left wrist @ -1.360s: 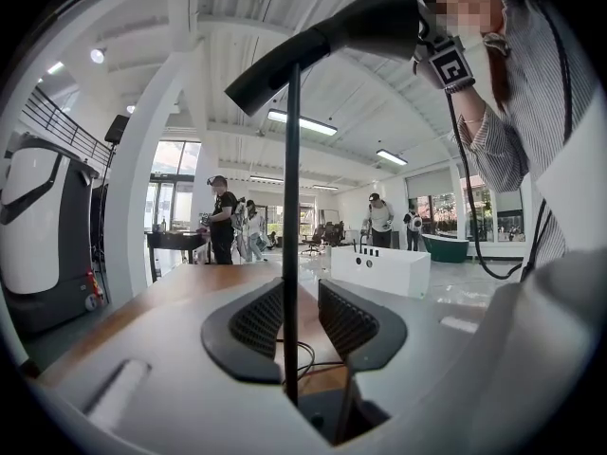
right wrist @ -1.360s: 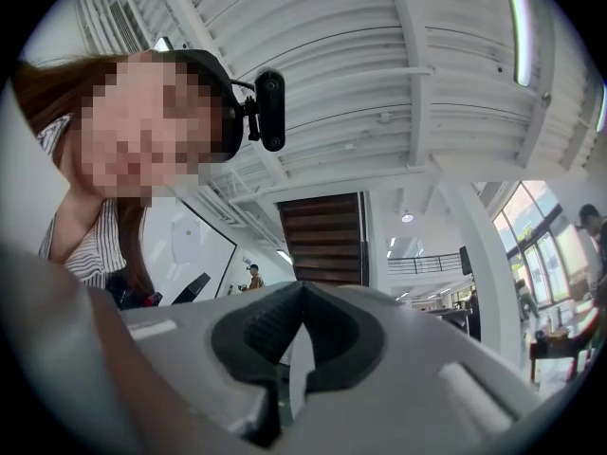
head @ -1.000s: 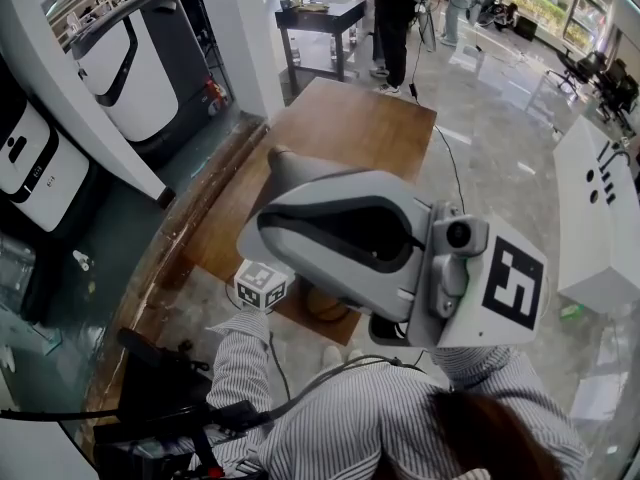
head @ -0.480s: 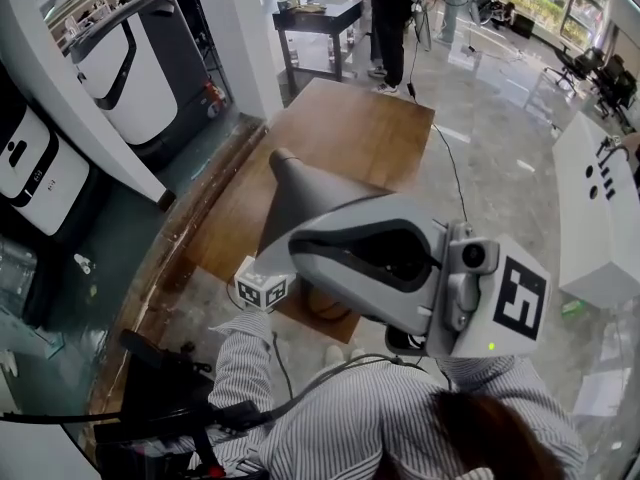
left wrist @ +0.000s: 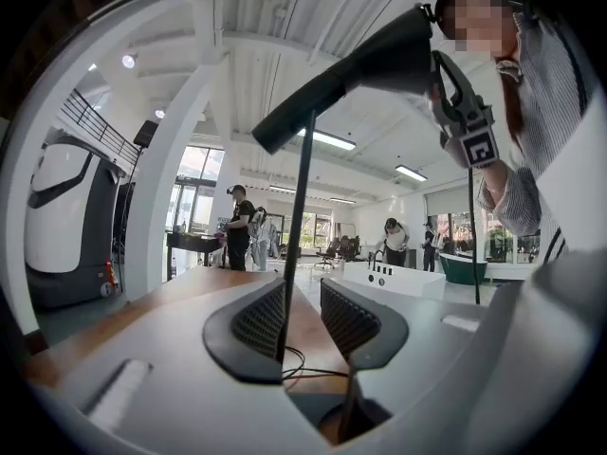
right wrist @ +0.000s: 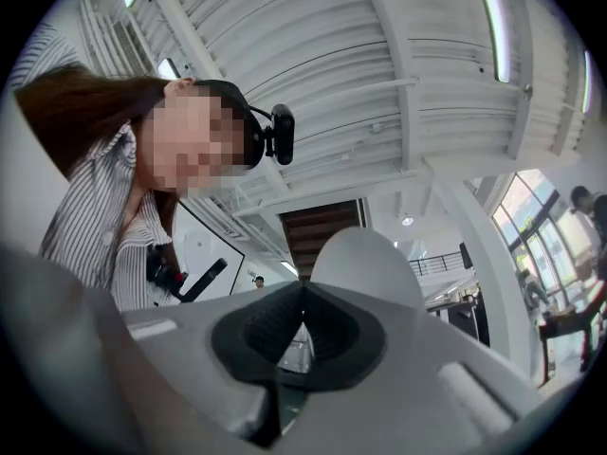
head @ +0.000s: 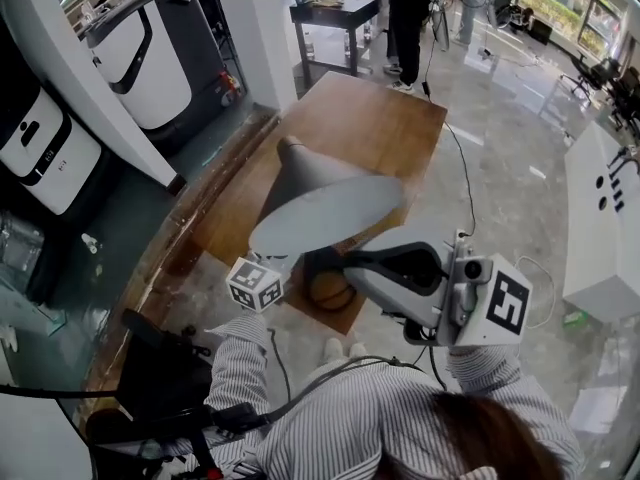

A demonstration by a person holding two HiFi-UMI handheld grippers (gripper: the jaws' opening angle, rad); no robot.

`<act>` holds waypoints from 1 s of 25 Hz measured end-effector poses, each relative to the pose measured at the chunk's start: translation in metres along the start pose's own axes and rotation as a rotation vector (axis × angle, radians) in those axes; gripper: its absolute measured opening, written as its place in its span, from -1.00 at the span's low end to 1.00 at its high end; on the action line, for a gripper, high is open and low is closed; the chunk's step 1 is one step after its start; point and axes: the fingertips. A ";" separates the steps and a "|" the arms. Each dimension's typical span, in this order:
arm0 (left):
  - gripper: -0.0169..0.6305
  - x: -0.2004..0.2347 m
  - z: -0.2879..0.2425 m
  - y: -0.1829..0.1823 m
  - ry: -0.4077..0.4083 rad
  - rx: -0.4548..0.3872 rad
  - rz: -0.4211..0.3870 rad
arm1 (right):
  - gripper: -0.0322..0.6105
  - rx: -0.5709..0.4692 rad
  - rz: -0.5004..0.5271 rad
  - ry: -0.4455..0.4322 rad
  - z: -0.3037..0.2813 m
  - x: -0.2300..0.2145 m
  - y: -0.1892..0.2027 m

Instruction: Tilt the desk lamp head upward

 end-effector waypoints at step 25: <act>-0.93 -0.167 0.088 -0.023 -0.239 0.106 0.013 | -0.89 0.594 -0.133 0.512 0.081 0.025 0.253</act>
Point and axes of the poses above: the fingertips, and each gripper's own axes: z backward along the fingers, x to its left, y out of its underside, and after that the axes turned 6 degrees about x, right-handed
